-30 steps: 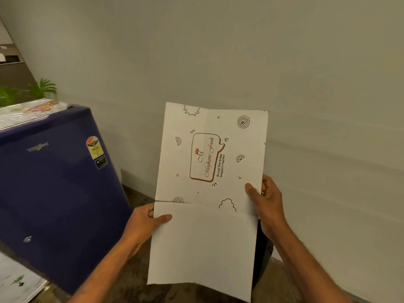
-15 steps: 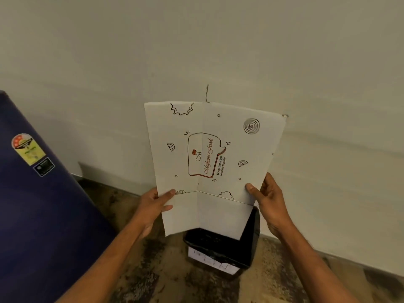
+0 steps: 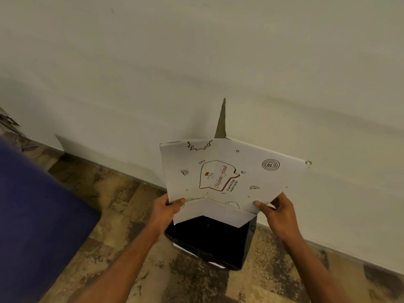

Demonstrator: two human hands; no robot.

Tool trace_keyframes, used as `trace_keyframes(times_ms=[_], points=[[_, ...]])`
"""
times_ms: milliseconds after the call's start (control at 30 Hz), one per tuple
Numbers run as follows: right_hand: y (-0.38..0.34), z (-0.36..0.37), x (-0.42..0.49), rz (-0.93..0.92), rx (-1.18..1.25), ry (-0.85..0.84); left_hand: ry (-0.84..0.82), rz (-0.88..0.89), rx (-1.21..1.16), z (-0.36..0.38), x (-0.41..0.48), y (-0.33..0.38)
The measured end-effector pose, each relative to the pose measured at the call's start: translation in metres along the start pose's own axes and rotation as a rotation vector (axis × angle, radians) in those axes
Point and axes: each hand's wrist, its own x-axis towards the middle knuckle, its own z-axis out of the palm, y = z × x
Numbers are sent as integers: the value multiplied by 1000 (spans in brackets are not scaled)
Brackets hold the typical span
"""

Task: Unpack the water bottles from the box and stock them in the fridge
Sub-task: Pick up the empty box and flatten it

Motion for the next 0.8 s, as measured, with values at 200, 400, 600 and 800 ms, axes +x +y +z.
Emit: trace_keyframes(times_ms=[200, 400, 600, 800], points=[[84, 11, 30, 128, -39, -7, 21, -111, 41, 14, 44, -80], [168, 32, 45, 260, -95, -54, 64, -205, 93, 19, 80, -147], [233, 51, 53, 307, -138, -75, 115, -210, 155, 32, 110, -188], [292, 70, 53, 370, -229, -153, 169, -224, 187, 33, 131, -203]])
